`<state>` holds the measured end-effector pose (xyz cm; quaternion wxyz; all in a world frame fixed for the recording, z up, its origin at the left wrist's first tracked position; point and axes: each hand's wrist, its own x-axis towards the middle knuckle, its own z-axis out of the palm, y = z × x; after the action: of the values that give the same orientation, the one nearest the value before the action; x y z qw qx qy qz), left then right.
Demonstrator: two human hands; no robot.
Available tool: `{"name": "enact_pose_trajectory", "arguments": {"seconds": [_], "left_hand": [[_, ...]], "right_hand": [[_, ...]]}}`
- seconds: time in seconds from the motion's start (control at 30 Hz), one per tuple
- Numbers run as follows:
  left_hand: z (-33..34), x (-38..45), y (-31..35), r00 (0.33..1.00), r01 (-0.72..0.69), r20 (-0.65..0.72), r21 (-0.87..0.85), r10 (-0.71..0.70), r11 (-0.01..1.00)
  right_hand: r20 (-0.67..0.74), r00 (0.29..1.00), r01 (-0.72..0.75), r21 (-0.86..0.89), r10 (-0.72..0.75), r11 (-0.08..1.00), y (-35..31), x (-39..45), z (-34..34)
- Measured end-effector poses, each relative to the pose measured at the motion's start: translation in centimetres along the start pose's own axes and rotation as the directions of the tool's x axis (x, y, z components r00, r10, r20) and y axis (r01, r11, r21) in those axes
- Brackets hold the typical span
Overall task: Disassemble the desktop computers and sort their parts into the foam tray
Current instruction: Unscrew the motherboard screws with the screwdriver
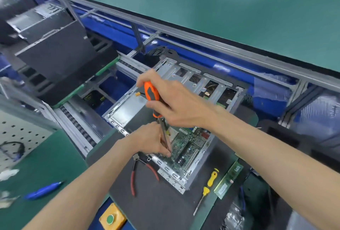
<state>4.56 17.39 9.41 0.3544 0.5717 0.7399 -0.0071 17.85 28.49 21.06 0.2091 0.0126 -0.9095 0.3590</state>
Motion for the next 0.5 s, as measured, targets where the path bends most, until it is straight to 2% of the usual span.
{"name": "enact_pose_trajectory", "arguments": {"seconds": [0.2,0.5], "left_hand": [[0.0,0.2,0.3,0.990,-0.003,0.140,-0.032,0.007,0.999],[0.2,0.4,0.6,0.982,0.029,0.187,-0.002,-0.028,1.000]], "right_hand": [[-0.006,1.000,-0.021,0.057,0.022,0.998,0.3,-0.9,0.2],[-0.030,0.999,0.010,0.031,-0.009,0.999,0.8,-1.3,0.9]]}}
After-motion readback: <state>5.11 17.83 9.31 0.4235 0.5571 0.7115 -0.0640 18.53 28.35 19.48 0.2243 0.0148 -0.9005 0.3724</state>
